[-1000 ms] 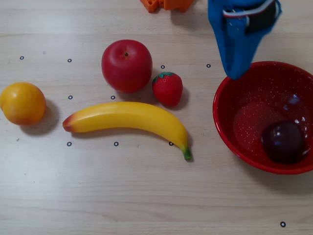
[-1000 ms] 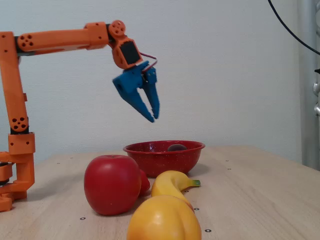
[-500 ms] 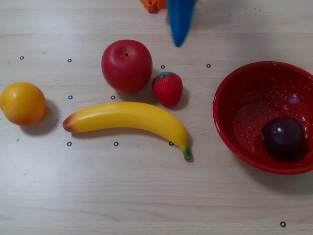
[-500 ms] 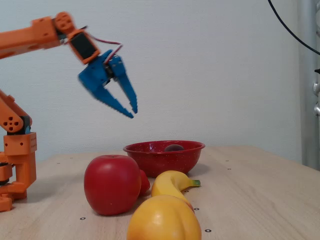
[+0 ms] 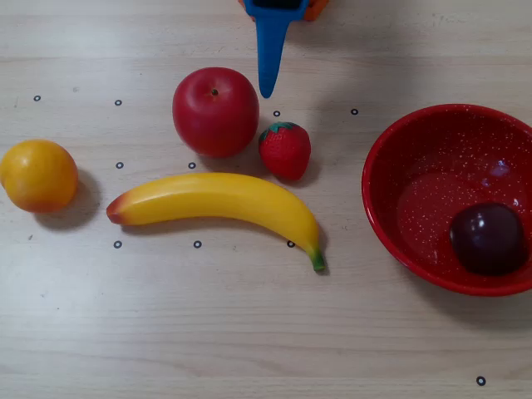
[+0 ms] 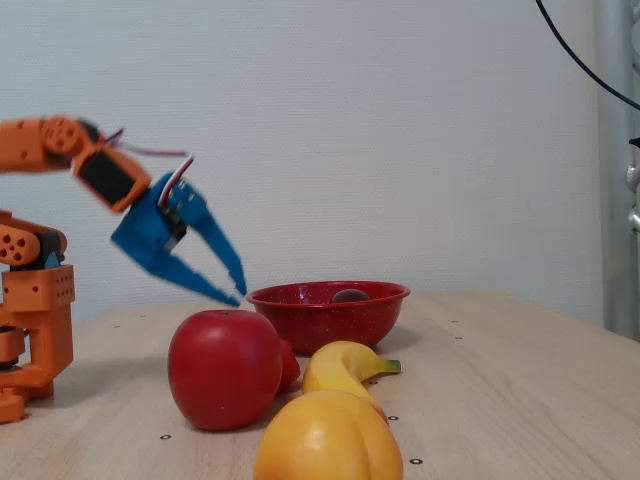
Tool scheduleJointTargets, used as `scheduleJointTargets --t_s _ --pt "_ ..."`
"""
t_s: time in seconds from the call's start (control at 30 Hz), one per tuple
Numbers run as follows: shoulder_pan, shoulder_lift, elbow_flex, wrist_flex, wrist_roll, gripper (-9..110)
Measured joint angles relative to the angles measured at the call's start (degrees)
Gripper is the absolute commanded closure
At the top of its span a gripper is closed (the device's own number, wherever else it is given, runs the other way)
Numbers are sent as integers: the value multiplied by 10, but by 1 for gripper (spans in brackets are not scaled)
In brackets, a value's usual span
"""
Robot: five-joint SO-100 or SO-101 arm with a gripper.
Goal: Put plum in the red bowl.
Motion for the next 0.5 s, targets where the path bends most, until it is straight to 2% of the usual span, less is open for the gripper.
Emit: scheduleJointTargets --t_s 0.33,0.5 --pt "0 144 185 -110 0 101" --pt "0 199 221 -142 -18 101"
